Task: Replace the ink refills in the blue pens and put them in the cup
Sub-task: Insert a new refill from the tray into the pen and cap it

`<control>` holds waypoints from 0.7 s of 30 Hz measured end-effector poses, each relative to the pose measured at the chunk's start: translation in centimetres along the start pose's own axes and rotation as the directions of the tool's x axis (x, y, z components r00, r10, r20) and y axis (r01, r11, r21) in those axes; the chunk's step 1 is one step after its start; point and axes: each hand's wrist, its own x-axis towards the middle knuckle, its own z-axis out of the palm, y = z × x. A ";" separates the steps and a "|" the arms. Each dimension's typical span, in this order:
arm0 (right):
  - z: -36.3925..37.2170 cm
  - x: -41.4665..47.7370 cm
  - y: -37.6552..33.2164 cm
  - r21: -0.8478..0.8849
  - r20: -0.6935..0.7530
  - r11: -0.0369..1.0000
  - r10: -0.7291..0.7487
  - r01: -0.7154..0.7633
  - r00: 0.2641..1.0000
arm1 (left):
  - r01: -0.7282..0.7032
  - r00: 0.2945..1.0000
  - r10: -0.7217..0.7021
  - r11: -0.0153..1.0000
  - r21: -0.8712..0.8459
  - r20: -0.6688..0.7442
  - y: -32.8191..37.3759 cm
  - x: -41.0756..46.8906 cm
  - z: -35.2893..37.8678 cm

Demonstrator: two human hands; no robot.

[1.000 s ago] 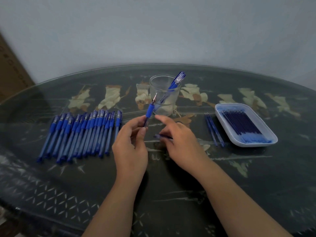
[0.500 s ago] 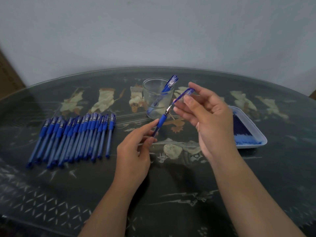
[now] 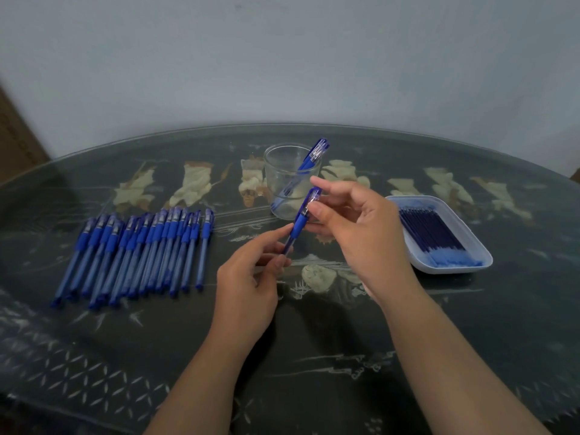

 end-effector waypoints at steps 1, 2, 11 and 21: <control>0.1 0.0 -0.1 0.007 -0.001 1.000 0.000 0.000 1.000 | 0.002 1.000 -0.002 1.000 -0.010 -0.003 0.0 0.0 0.0; 0.2 0.0 0.0 0.018 -0.003 1.000 0.003 -0.002 1.000 | 0.006 1.000 -0.006 1.000 -0.019 -0.007 -0.1 0.0 0.0; 0.5 -0.1 -0.2 0.045 0.009 0.999 0.019 -0.019 1.000 | 0.030 0.999 -0.031 0.998 -0.060 -0.019 0.0 0.1 0.0; 0.9 -0.7 0.3 -0.134 -0.075 0.990 -0.057 0.047 0.996 | -0.035 0.998 0.033 0.999 -0.027 -0.047 0.2 0.4 0.1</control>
